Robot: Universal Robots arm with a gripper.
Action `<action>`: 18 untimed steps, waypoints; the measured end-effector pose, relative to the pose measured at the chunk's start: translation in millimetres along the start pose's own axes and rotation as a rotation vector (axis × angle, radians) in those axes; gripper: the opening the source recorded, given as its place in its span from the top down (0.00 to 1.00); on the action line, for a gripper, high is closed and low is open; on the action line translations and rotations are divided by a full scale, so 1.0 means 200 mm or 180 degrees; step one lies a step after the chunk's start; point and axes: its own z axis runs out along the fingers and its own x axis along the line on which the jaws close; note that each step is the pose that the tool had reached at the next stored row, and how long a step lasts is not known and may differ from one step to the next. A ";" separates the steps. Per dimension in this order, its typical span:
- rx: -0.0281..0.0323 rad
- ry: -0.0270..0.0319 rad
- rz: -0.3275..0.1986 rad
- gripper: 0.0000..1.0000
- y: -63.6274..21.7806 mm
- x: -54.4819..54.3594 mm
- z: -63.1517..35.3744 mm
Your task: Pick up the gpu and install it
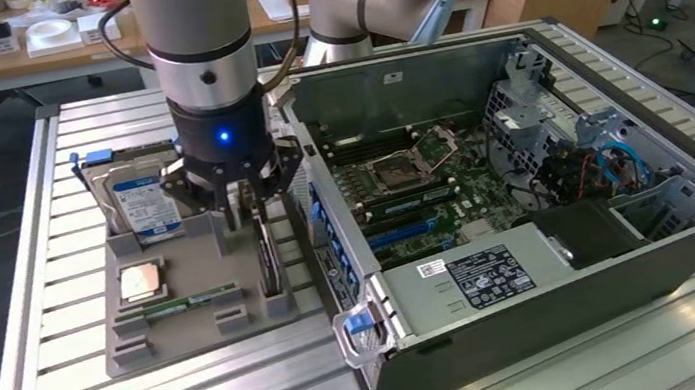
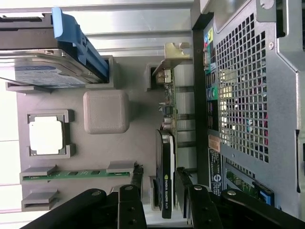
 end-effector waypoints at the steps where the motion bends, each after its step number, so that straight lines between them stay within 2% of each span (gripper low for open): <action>1: 0.0000 0.0000 0.0000 0.58 0.000 -0.01 0.002; 9: 0.0003 0.0000 0.0000 0.58 0.001 -0.01 0.009; 18: 0.0005 0.0000 0.0000 0.58 -0.003 -0.01 0.082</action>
